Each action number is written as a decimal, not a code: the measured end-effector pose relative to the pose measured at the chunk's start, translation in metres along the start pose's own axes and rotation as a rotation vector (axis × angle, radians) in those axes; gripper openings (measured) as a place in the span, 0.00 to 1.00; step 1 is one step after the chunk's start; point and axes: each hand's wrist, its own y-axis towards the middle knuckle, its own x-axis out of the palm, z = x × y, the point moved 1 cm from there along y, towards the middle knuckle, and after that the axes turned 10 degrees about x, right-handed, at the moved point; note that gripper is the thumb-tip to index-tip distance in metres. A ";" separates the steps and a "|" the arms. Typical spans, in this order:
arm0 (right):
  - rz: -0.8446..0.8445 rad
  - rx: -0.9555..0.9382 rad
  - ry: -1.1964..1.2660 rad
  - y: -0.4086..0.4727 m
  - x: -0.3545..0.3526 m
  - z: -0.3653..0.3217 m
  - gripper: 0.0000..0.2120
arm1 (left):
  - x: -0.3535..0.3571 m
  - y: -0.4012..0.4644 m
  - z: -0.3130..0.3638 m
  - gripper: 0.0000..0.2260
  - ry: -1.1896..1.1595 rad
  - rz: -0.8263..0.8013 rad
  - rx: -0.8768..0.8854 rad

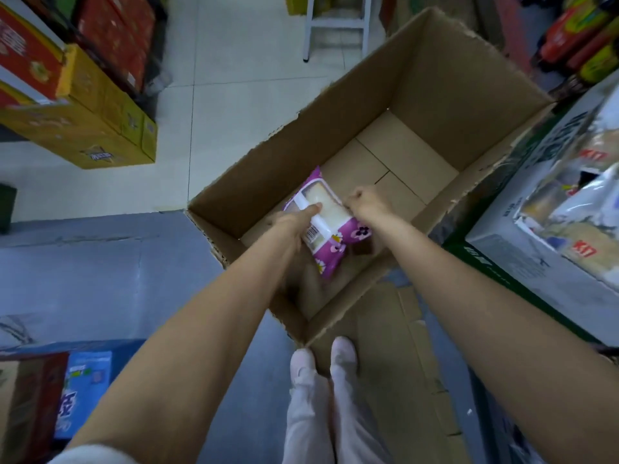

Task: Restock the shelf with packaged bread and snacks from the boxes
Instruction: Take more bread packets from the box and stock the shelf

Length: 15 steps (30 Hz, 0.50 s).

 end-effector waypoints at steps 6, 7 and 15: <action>-0.146 0.095 0.988 -0.082 -0.076 -0.005 0.10 | 0.002 -0.089 0.078 0.23 -0.057 -0.252 0.186; -0.209 0.138 1.086 -0.097 -0.089 -0.005 0.09 | 0.005 -0.104 0.088 0.22 -0.063 -0.314 0.206; -0.029 -0.004 1.084 -0.214 -0.179 0.040 0.16 | 0.076 -0.237 0.148 0.14 0.099 -0.650 0.460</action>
